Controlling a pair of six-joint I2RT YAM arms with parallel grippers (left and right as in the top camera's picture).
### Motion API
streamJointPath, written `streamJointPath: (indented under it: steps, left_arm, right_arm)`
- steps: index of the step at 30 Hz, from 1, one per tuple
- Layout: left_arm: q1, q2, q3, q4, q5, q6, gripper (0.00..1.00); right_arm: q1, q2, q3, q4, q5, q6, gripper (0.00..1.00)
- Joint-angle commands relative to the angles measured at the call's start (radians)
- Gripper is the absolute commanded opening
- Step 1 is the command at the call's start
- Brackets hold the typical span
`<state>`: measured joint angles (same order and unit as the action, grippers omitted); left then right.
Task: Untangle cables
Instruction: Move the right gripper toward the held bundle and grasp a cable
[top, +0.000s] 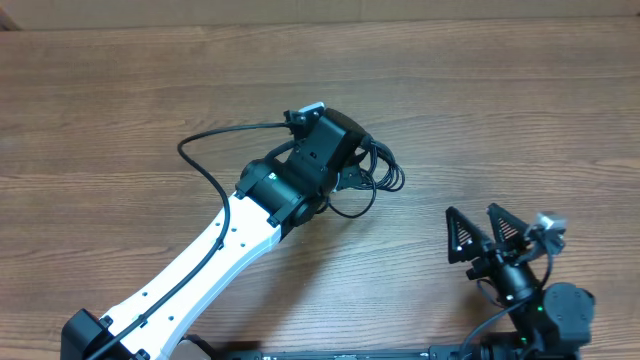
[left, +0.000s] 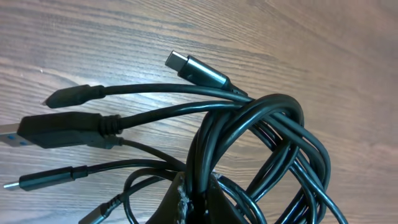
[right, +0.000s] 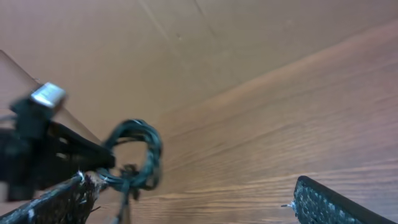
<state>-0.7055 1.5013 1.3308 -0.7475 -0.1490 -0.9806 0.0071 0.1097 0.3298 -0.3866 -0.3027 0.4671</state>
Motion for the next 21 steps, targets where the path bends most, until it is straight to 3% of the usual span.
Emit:
streamJointPath:
  steps: [1, 10, 20, 21]
  left_arm:
    - [-0.002, -0.030, 0.029, 0.005, 0.004, -0.114, 0.04]
    - [-0.020, -0.030, 0.029, 0.069, 0.012, -0.149, 0.04]
    - [-0.100, -0.029, 0.029, 0.182, -0.018, -0.149, 0.04]
    - [-0.105, -0.029, 0.029, 0.191, -0.018, -0.149, 0.04]
  right_arm:
    - [-0.003, 0.126, 0.141, -0.061, -0.011, 0.006, 1.00]
    - [-0.003, 0.465, 0.520, -0.318, -0.129, 0.004, 1.00]
    - [-0.003, 0.500, 0.566, -0.203, -0.464, 0.009, 1.00]
    - [-0.003, 0.501, 0.566, -0.189, -0.476, 0.014, 0.97]
